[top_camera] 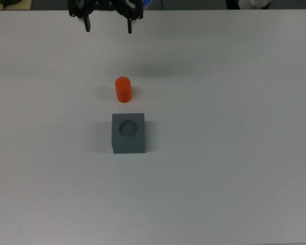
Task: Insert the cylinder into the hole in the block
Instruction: 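Lower the open gripper onto the orange cylinder and close on it, then lift the orange cylinder and carry it over the gray block's hole, then lower the held cylinder down into the hole of the gray block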
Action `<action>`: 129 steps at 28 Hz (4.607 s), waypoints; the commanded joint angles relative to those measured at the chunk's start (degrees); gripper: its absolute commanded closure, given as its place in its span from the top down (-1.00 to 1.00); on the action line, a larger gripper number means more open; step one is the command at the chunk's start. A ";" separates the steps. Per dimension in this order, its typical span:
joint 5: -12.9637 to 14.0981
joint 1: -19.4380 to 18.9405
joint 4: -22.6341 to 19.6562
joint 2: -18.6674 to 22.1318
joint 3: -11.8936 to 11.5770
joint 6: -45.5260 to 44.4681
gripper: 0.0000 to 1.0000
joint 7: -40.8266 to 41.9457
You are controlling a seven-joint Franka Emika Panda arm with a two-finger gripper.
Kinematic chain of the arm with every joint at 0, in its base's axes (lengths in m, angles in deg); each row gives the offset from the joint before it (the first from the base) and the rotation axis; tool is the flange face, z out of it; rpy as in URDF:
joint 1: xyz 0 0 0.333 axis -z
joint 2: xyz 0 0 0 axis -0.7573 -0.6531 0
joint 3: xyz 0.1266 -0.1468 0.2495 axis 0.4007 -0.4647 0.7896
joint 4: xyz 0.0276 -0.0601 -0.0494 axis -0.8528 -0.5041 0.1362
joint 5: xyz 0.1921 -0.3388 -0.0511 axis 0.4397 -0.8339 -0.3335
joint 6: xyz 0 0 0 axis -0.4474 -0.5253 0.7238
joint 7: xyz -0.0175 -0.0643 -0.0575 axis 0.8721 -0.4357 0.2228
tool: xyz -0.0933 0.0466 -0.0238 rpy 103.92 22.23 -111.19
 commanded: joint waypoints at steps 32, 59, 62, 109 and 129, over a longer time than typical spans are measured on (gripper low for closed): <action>-4.67 -2.24 -21.51 -8.71 0.30 24.00 1.00 -1.23; -4.67 -1.98 -15.30 -7.92 -0.05 17.18 -0.90 -2.99; -4.24 -1.80 -9.05 -8.97 -0.23 11.80 -0.90 -2.82; -6.26 -4.88 9.60 -23.74 0.47 14.60 -0.88 -2.64; -6.61 -4.70 8.54 -23.74 -0.23 14.42 -0.76 -2.81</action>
